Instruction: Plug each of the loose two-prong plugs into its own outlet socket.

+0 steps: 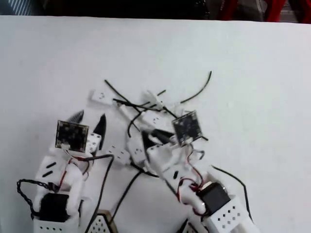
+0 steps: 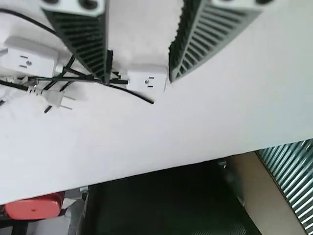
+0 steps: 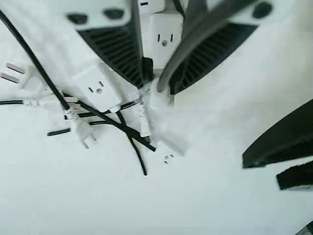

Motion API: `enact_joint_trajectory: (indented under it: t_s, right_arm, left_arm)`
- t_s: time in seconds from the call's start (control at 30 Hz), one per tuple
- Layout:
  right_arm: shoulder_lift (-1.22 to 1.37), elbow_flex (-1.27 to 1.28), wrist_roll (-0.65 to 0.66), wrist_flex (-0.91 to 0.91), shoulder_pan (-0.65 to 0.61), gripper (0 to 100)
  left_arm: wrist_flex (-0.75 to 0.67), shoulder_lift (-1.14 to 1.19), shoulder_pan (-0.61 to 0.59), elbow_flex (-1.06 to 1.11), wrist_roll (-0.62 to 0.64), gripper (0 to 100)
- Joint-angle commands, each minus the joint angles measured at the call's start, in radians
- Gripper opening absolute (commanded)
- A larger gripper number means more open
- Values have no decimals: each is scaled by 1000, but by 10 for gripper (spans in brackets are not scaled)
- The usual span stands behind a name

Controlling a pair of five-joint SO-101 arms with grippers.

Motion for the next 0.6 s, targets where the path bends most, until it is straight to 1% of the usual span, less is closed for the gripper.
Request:
enact_joint_trajectory:
  t_s: [0.0, 0.13, 0.23, 0.37, 0.43, 0.57]
  right_arm:
    - [-8, -5, -8, -7, 65, 16]
    - [-7, 38, -9, -61, 91, 16]
    - [-7, 87, -6, -124, 97, 16]
    - [-7, 94, -6, -131, 97, 16]
    - [-7, 97, -8, -130, 97, 16]
    - [-7, 98, -8, -133, 97, 16]
  left_arm:
    - [35, -4, -13, -46, -25, 200]
    - [43, 15, -18, -83, -26, 200]
    - [49, 133, -18, -167, -26, 200]
    - [54, 463, -18, -354, -26, 200]
    - [94, 654, -25, -477, -38, 200]
    - [238, 1007, -39, -721, -173, 200]
